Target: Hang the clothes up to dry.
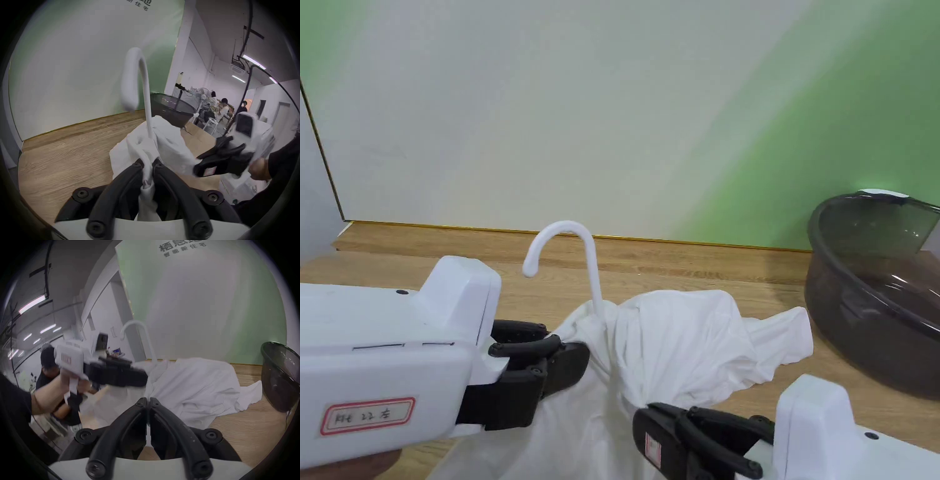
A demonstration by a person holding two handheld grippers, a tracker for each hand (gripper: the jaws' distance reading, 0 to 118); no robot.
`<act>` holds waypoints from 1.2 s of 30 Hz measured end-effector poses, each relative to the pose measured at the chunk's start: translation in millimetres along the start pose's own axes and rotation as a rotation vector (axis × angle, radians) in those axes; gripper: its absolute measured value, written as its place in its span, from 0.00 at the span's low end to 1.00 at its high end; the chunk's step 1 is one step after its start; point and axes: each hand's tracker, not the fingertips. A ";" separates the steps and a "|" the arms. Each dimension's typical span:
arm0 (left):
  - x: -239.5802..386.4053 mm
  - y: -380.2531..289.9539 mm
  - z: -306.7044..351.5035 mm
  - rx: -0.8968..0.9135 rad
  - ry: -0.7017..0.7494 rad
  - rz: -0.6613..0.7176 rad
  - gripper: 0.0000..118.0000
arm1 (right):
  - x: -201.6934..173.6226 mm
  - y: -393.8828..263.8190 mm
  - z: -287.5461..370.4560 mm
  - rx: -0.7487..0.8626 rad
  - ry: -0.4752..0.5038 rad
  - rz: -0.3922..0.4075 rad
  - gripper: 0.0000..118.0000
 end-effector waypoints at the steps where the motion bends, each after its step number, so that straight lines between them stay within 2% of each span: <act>1: 0.6 -0.3 0.1 -0.002 -0.010 0.004 0.07 | 5.0 -2.2 -0.8 -0.049 0.029 0.030 0.20; 2: 2.7 -1.5 0.7 0.003 -0.010 -0.015 0.07 | 9.4 -3.5 -0.3 -0.082 0.086 0.075 0.38; 3: 4.2 -2.0 1.3 0.002 -0.016 -0.035 0.07 | 16.2 -4.5 1.6 -0.119 0.142 0.142 0.49; 4: 4.3 -1.9 2.1 -0.010 -0.035 -0.048 0.07 | 21.3 -1.8 5.9 -0.161 0.164 0.196 0.55; 7: 7.6 -5.6 8.0 -0.002 -0.051 -0.094 0.07 | 34.1 18.6 29.2 -0.157 0.219 0.348 0.56; 8: 7.9 -6.5 9.7 0.002 -0.070 -0.114 0.07 | 38.8 35.2 39.4 -0.115 0.247 0.363 0.62; 9: 7.9 -6.4 10.9 -0.005 -0.090 -0.124 0.07 | 44.4 50.2 45.4 -0.094 0.277 0.411 0.69; 11: 8.8 -6.9 11.1 -0.016 -0.124 -0.186 0.07 | 54.7 80.2 46.0 -0.065 0.270 0.505 0.84; 13: 11.3 -5.5 10.3 -0.033 -0.129 -0.186 0.07 | 63.2 102.2 33.9 -0.096 0.242 0.584 0.84; 15: 12.5 -4.7 10.1 -0.038 -0.143 -0.198 0.07 | 77.0 115.3 17.0 -0.154 0.274 0.614 0.84; 19: 14.6 0.8 13.4 -0.038 -0.168 -0.207 0.06 | 87.3 117.1 -39.2 -0.458 0.463 0.579 0.84; 21: 12.2 1.1 12.0 -0.038 -0.186 -0.192 0.05 | 94.9 106.1 -65.2 -0.590 0.610 0.541 0.84; 22: 10.3 0.9 10.0 -0.042 -0.194 -0.176 0.04 | 97.5 99.5 -78.5 -0.658 0.589 0.530 0.84; 23: 8.2 -1.7 7.1 -0.039 -0.204 -0.164 0.04 | 105.0 90.5 -89.2 -0.647 0.576 0.540 0.78; 24: 4.2 -4.6 2.1 -0.044 -0.221 -0.148 0.03 | 112.4 81.9 -100.0 -0.633 0.593 0.502 0.62; 25: 0.2 -11.6 -9.6 -0.084 -0.229 -0.154 0.03 | 116.4 69.6 -112.9 -0.665 0.556 0.487 0.30; 26: -1.3 -20.1 -20.6 -0.098 -0.165 -0.155 0.03 | 117.9 53.0 -119.8 -0.650 0.576 0.492 0.17; 27: -7.0 -23.3 -32.0 -0.144 -0.131 -0.130 0.03 | 120.0 41.2 -128.0 -0.637 0.517 0.515 0.16; 28: -11.1 -30.1 -39.1 -0.191 -0.142 -0.097 0.03 | 131.4 35.4 -124.6 -0.621 0.541 0.513 0.16; 29: -14.4 -33.7 -42.6 -0.174 -0.098 -0.101 0.03 | 141.7 32.6 -126.3 -0.623 0.574 0.409 0.16; 30: -18.9 -35.3 -42.6 -0.181 -0.126 -0.075 0.03 | 149.9 28.5 -125.2 -0.607 0.552 0.371 0.18; 31: -17.2 -37.7 -40.9 -0.171 -0.130 -0.076 0.03 | 139.9 29.3 -122.1 -0.582 0.534 0.420 0.18; 32: -16.3 -37.8 -37.4 -0.160 -0.130 -0.080 0.03 | 139.6 29.0 -117.7 -0.564 0.522 0.423 0.18; 34: -19.0 -34.4 -34.3 -0.162 -0.147 -0.064 0.03 | 146.4 29.5 -112.3 -0.569 0.547 0.361 0.19; 36: -20.0 -33.7 -33.9 -0.165 -0.127 -0.069 0.03 | 147.1 30.6 -110.2 -0.561 0.524 0.362 0.28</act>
